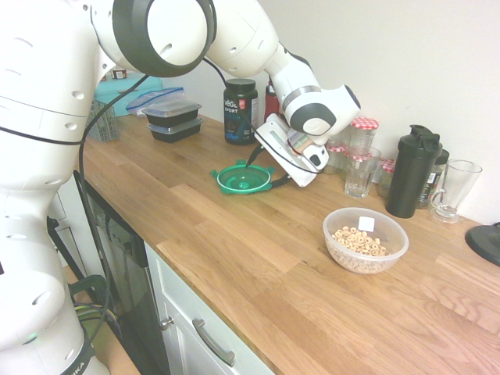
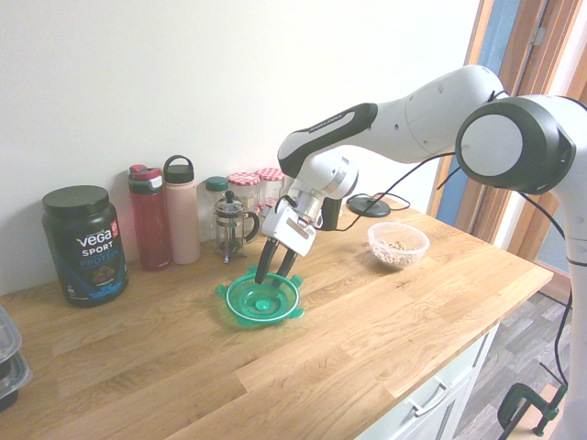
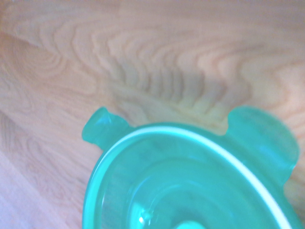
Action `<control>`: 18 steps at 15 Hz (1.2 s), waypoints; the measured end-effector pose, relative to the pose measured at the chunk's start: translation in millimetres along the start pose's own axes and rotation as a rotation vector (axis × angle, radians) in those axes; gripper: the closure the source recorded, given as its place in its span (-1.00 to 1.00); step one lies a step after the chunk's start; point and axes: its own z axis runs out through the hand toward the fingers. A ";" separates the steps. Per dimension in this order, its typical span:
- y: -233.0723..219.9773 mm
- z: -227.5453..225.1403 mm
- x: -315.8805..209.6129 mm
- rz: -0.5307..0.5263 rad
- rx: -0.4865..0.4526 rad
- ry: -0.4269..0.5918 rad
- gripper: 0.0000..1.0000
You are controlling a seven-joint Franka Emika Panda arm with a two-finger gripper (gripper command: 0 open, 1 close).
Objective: Cover the lid of food container
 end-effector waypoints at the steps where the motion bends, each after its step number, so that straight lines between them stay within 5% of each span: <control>1: -0.2 0.7 -0.5 0.001 -0.001 -0.004 1.00; 18: 11.9 22.4 -3.0 0.033 -0.023 -0.042 1.00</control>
